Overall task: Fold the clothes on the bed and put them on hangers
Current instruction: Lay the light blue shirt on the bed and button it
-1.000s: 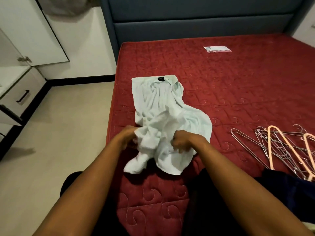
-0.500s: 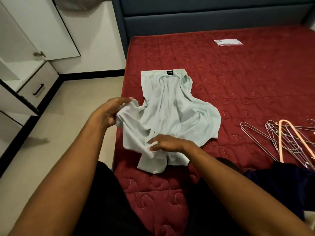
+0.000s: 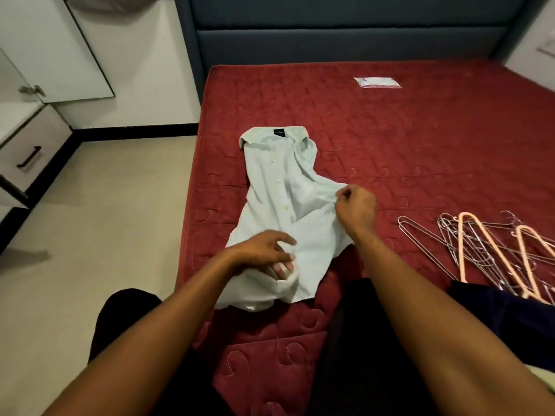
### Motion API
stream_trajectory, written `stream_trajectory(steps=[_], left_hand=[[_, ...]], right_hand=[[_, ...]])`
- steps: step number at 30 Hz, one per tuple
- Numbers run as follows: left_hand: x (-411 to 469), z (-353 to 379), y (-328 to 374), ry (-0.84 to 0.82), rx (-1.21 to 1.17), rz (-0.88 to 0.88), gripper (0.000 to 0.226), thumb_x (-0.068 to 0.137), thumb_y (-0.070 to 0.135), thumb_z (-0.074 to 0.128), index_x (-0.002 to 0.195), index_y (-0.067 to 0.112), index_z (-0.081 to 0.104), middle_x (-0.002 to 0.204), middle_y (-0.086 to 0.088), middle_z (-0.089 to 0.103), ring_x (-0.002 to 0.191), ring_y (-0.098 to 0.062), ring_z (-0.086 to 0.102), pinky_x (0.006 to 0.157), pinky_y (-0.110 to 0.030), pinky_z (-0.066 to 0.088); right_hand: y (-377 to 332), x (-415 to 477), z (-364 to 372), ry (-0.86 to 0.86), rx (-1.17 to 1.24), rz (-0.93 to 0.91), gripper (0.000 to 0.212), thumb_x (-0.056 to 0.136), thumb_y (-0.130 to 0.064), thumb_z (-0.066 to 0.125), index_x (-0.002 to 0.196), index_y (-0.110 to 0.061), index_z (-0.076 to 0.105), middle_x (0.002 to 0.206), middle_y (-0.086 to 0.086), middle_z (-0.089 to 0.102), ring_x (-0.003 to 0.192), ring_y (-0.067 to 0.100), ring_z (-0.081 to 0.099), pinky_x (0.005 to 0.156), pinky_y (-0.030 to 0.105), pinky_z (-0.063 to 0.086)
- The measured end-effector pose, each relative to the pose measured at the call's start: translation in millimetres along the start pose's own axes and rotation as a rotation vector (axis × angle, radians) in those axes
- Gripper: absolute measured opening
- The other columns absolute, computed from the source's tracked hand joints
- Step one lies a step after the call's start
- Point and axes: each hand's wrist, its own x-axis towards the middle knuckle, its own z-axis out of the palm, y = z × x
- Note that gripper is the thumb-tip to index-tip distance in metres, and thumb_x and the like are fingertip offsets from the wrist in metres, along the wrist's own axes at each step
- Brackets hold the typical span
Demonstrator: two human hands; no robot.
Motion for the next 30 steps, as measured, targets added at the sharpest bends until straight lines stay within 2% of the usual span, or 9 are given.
stream_trajectory(steps=[3,6,10,17,20,23,25,28,30], left_hand=[[9.3,-15.0,-0.5,0.334,0.08,0.083,0.017,0.099,0.015,0.063,0.115,0.009,0.064,0.082,-0.014,0.076,0.059,-0.031,0.069,0.049,-0.032,0.055],[13.5,-21.3,-6.1,0.398,0.137,0.057,0.012,0.098,0.019,0.064,0.104,0.009,0.068,0.077,-0.008,0.076,0.057,-0.025,0.068,0.048,-0.03,0.053],[25.2,-17.9,-18.5,0.387,0.135,0.032,0.013,0.096,0.021,0.066,0.102,0.009,0.069,0.078,-0.008,0.076,0.061,-0.026,0.07,0.051,-0.032,0.057],[33.2,-6.8,-21.2,0.382,0.157,0.091,0.022,0.095,0.04,0.067,0.099,0.018,0.068,0.081,-0.006,0.076,0.064,-0.027,0.073,0.054,-0.034,0.058],[39.0,-7.4,-13.0,0.49,-0.2,0.093,0.033,0.102,0.041,0.056,0.1,0.01,0.068,0.084,-0.015,0.075,0.062,-0.027,0.068,0.052,-0.032,0.053],[43.5,-6.5,-8.6,0.551,-0.326,0.049,0.038,0.106,0.038,0.049,0.098,0.005,0.065,0.077,-0.016,0.074,0.061,-0.027,0.067,0.054,-0.036,0.056],[43.5,-2.3,-10.3,0.547,-0.276,0.006,0.033,0.105,0.031,0.052,0.093,0.003,0.063,0.075,-0.017,0.073,0.06,-0.029,0.068,0.059,-0.045,0.059],[38.8,6.3,-18.0,0.459,-0.14,-0.039,0.022,0.101,0.028,0.061,0.103,0.006,0.064,0.078,-0.017,0.076,0.066,-0.031,0.074,0.061,-0.043,0.058],[33.8,7.7,-22.5,0.384,-0.113,-0.028,0.027,0.099,0.032,0.064,0.115,0.011,0.062,0.081,-0.015,0.076,0.067,-0.031,0.074,0.058,-0.036,0.056]], right_hand=[[23.3,12.8,-10.4,-0.042,-0.104,0.283,0.045,0.07,-0.024,0.057,0.107,-0.002,0.071,0.111,0.022,0.071,0.106,0.041,0.067,0.089,0.041,0.053],[41.8,17.3,-11.7,-0.245,-0.133,0.453,0.047,0.077,-0.021,0.066,0.117,0.004,0.067,0.121,0.025,0.068,0.112,0.042,0.066,0.086,0.038,0.054],[40.0,26.2,-19.4,0.038,0.07,0.311,0.019,0.086,-0.008,0.063,0.082,0.009,0.071,0.076,0.021,0.067,0.077,0.039,0.065,0.066,0.033,0.045],[-26.0,13.2,-36.6,0.334,0.467,-0.084,0.016,0.104,-0.02,0.051,0.1,-0.006,0.056,0.081,0.001,0.059,0.073,0.016,0.051,0.064,0.034,0.035],[-59.9,-9.2,-34.6,-0.243,0.2,-0.543,0.012,0.102,-0.024,0.059,0.092,-0.016,0.056,0.081,-0.001,0.063,0.071,0.016,0.057,0.062,0.03,0.037],[-65.5,-30.7,-14.3,-0.803,-0.343,-0.464,0.024,0.094,-0.035,0.069,0.094,-0.012,0.062,0.084,0.002,0.073,0.072,0.022,0.071,0.06,0.03,0.052],[-51.8,-43.6,1.4,-0.855,-0.365,-0.31,0.044,0.088,-0.05,0.075,0.108,-0.013,0.063,0.099,0.006,0.072,0.084,0.024,0.072,0.069,0.036,0.059],[-29.4,-59.7,18.8,-0.909,-0.39,-0.267,0.077,0.076,-0.058,0.082,0.126,-0.01,0.049,0.112,0.006,0.063,0.102,0.025,0.061,0.079,0.034,0.046],[-20.5,-64.7,24.2,-0.949,-0.376,-0.263,0.067,0.077,-0.046,0.085,0.122,-0.011,0.049,0.109,0.006,0.062,0.099,0.024,0.059,0.077,0.033,0.043]])
